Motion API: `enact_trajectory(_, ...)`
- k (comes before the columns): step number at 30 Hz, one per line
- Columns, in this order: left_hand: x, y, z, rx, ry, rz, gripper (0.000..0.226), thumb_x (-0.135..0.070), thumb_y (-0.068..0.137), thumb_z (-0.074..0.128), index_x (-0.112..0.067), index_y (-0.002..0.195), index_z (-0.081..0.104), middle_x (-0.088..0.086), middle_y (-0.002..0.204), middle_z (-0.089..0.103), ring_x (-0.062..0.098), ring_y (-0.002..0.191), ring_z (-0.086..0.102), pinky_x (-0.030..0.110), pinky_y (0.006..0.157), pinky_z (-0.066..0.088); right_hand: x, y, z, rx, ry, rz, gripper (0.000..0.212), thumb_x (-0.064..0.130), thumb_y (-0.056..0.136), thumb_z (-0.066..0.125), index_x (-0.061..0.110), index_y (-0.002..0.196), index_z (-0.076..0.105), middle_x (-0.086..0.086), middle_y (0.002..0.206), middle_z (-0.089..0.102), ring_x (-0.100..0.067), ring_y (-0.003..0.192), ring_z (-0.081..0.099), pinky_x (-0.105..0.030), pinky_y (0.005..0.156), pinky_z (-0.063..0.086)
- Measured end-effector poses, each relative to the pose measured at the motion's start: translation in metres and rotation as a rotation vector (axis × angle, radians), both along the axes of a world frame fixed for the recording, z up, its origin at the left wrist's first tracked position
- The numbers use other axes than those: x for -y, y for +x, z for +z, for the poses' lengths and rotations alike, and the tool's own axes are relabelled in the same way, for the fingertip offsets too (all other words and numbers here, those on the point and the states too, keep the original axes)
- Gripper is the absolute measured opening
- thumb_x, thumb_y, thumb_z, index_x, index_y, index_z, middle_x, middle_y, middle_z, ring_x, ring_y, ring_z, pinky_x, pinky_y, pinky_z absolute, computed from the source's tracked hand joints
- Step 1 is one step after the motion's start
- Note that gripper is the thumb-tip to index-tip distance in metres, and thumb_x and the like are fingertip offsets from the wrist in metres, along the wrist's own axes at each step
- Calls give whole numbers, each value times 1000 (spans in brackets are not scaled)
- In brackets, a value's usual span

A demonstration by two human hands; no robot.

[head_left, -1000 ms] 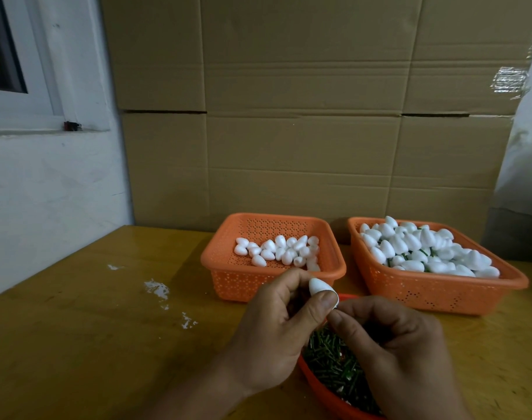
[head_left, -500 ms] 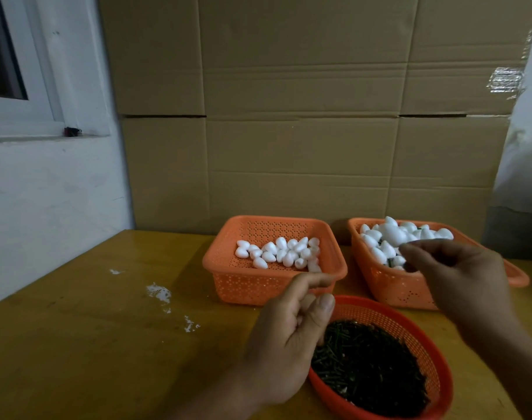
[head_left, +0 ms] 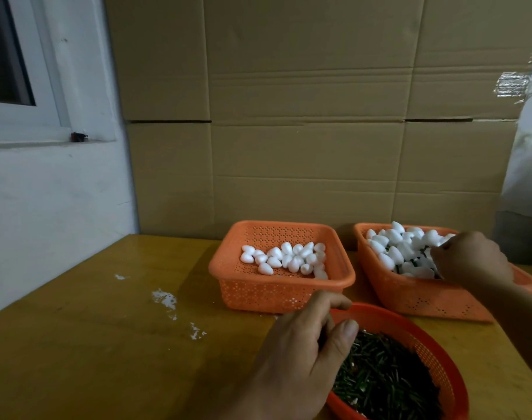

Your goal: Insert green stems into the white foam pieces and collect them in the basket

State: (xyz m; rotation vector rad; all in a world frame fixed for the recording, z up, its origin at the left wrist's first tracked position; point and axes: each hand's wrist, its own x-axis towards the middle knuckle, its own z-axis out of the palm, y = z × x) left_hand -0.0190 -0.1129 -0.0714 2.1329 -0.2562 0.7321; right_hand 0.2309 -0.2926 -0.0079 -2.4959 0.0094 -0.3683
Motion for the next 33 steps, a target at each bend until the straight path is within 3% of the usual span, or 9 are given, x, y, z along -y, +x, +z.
enact_trajectory(3, 1, -1, 1, 8, 15, -1, 37, -63, 99, 40, -35, 119, 54, -18, 67, 52, 1, 62, 54, 17, 60, 36, -5, -8, 3, -83, -18, -37, 34, 37, 89, 60, 4, 99, 62, -24, 105, 65, -43, 100, 61, -57, 96, 49)
enact_trajectory(7, 2, -1, 2, 30, 29, 2, 36, -62, 99, 40, -35, 117, 55, -20, 66, 52, 0, 62, 54, 17, 60, 37, -6, -13, 5, -114, -60, -31, 36, 33, 88, 64, 2, 106, 62, -26, 111, 63, -45, 107, 59, -58, 100, 46)
enact_trajectory(10, 2, -1, 0, 39, 36, 2, 32, -60, 100, 42, -35, 115, 56, -18, 68, 53, 0, 64, 55, 20, 61, 38, -3, -13, 5, -106, -21, -6, 35, 35, 92, 59, 1, 100, 64, -27, 104, 65, -45, 100, 63, -56, 93, 50)
enact_trajectory(12, 2, 0, 0, 49, 43, 2, 31, -59, 100, 42, -35, 112, 57, -18, 70, 54, 0, 64, 55, 20, 61, 38, 1, -12, 3, -27, -10, 16, 29, 29, 93, 60, 2, 86, 65, -22, 85, 67, -39, 80, 65, -46, 76, 53)
enact_trajectory(17, 2, 0, -1, 66, 61, 4, 32, -58, 100, 42, -32, 105, 59, -16, 73, 57, 3, 68, 57, 21, 61, 42, 14, -13, -3, 127, 154, 84, 29, 15, 88, 61, -1, 63, 65, -20, 56, 62, -27, 49, 51, -36, 55, 44)
enact_trajectory(22, 0, 1, -1, 64, 66, 0, 33, -58, 100, 42, -30, 103, 60, -18, 72, 56, 5, 67, 58, 23, 60, 42, 13, -49, 5, 172, 419, 189, 17, 14, 91, 59, 7, 86, 74, -12, 71, 70, -21, 50, 51, -27, 50, 39)
enact_trajectory(27, -1, 0, 0, 77, 66, 24, 28, -55, 99, 44, -31, 99, 60, -17, 72, 57, 9, 67, 58, 22, 59, 42, 11, -121, 5, 132, 442, 384, 31, 6, 94, 55, 28, 80, 72, 6, 69, 71, -45, 77, 64, -56, 65, 56)
enact_trajectory(31, -4, 0, 2, 49, 65, 50, 20, -49, 97, 48, -31, 88, 55, -20, 70, 57, 7, 64, 57, 17, 57, 41, 7, -146, -17, 33, 366, 607, 37, -3, 91, 58, 29, 83, 74, 10, 71, 74, -11, 48, 59, -20, 42, 42)
enact_trajectory(33, -9, 0, 4, 31, 68, 67, 18, -42, 99, 53, -31, 84, 53, -17, 68, 56, 5, 61, 54, 17, 54, 38, 2, -153, -26, 14, 259, 705, 38, -2, 88, 61, 32, 87, 75, 13, 75, 75, 1, 44, 56, -11, 43, 40)
